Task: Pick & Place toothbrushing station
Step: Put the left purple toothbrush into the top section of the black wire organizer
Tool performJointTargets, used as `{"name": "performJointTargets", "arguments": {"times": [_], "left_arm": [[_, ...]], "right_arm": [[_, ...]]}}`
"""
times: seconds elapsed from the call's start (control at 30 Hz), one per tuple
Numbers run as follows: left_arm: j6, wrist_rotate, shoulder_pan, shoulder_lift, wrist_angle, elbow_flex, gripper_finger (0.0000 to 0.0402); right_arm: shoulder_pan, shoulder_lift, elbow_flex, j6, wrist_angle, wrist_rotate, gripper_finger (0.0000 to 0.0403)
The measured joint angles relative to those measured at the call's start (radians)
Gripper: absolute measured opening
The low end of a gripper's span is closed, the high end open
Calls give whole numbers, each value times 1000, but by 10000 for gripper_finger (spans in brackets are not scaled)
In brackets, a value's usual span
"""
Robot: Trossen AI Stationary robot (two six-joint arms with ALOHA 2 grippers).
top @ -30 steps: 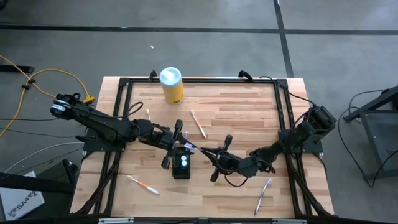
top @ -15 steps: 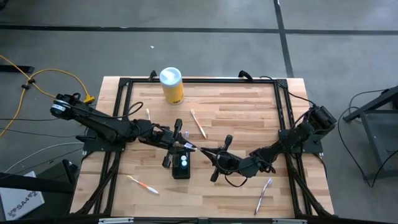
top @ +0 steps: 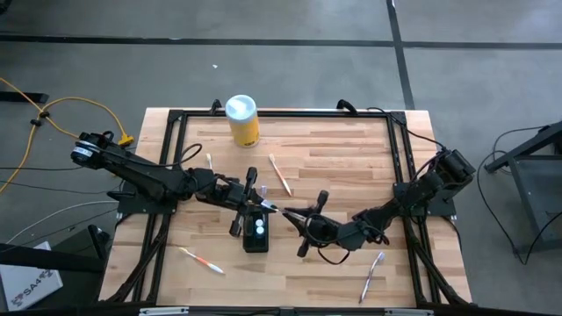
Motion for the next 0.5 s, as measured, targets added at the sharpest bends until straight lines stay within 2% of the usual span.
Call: {"name": "performJointTargets", "arguments": {"times": [0.2,0.37,0.5], "left_arm": [[-4,-46,0,0,-21,0,7],[-36,-152,-11,-23,-81,0,7],[-68,-279,-67,-77,-157,0,7]], "right_arm": [[10,-2,0,-107,13,25,100],[58,-4,0,-253,76,218,132],[103,-5,0,-287,97,340,151]]}}
